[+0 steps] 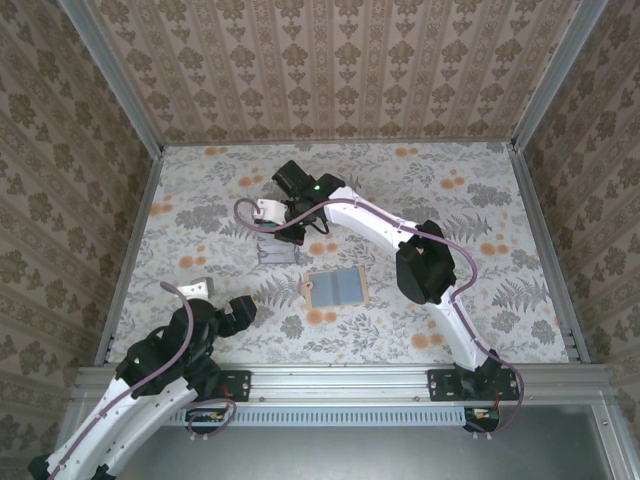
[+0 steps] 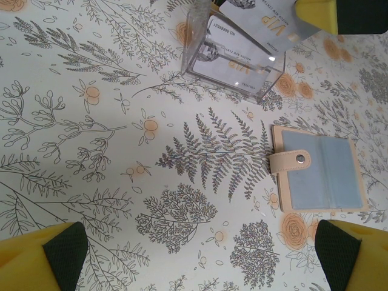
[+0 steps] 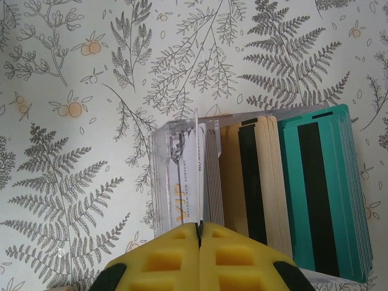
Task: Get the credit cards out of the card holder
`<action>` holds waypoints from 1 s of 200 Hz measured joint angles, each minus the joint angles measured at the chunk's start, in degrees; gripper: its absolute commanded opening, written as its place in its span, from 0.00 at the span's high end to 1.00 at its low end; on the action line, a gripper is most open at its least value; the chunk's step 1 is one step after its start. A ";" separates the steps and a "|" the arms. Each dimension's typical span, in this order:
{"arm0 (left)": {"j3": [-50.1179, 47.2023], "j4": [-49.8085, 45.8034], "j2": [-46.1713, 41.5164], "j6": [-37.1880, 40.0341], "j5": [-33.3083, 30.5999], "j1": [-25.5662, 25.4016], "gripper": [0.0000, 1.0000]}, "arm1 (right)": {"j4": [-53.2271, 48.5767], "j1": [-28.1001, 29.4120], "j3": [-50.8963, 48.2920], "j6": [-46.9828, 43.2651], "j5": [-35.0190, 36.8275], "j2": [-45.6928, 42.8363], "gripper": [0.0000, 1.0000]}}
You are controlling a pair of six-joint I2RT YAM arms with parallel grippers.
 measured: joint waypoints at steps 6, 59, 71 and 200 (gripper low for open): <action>0.00 0.00 0.00 0.00 0.00 0.00 0.00 | -0.04 -0.07 0.00 0.02 -0.02 0.00 1.00; 0.00 0.00 0.00 0.00 0.00 0.00 0.00 | -1.03 -0.46 0.00 0.02 -0.52 0.09 1.00; 0.00 0.00 0.00 0.00 0.00 0.00 0.00 | -1.09 -0.55 0.00 0.02 -0.90 0.22 1.00; 0.00 0.00 0.00 0.00 0.00 0.00 0.00 | -2.34 -0.55 0.00 0.85 -1.62 1.79 0.70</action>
